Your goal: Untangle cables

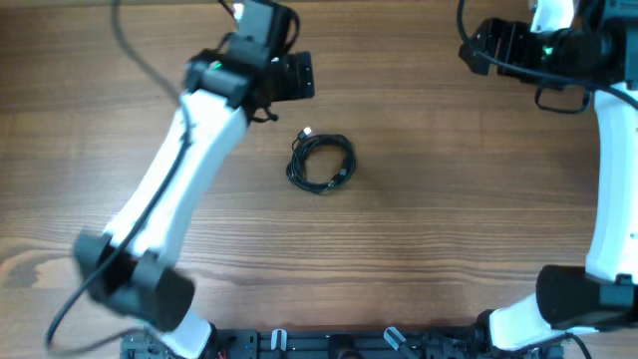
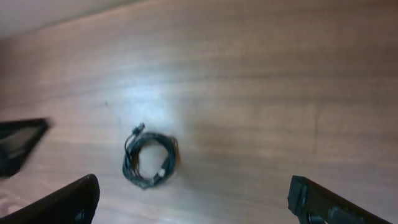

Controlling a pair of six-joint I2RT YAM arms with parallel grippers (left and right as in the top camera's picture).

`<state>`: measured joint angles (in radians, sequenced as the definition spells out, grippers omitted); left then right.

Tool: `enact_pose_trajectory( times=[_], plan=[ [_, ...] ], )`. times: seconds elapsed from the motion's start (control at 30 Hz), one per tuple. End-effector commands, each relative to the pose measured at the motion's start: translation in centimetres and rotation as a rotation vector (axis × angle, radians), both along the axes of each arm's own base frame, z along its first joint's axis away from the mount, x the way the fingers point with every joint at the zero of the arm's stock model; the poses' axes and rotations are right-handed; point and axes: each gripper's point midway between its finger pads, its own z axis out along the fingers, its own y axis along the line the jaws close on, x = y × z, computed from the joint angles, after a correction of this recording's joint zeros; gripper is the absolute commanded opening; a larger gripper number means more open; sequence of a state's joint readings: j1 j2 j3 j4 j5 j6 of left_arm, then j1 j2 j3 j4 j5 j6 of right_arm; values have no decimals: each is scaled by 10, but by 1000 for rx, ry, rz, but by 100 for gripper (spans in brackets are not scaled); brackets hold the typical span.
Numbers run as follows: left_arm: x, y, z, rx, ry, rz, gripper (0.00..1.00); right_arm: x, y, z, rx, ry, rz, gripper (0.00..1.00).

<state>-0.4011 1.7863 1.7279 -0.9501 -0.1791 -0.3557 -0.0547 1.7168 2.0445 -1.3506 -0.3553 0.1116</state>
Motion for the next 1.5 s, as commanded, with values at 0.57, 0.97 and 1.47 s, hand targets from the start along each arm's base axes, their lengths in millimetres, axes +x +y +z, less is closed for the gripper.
enact_pose_trajectory(
  times=[0.57, 0.97, 1.47],
  plan=[
    [-14, -74, -126, 92, 189, -998, 100, -28, 38, -13, -50, 98, 128, 100],
    [-8, -75, -142, 150, 146, -1166, 100, -32, 47, -16, -77, 108, 151, 100],
    [-8, -77, -191, 83, 219, -1170, 88, -34, 47, -16, -80, 114, 151, 100]
  ],
)
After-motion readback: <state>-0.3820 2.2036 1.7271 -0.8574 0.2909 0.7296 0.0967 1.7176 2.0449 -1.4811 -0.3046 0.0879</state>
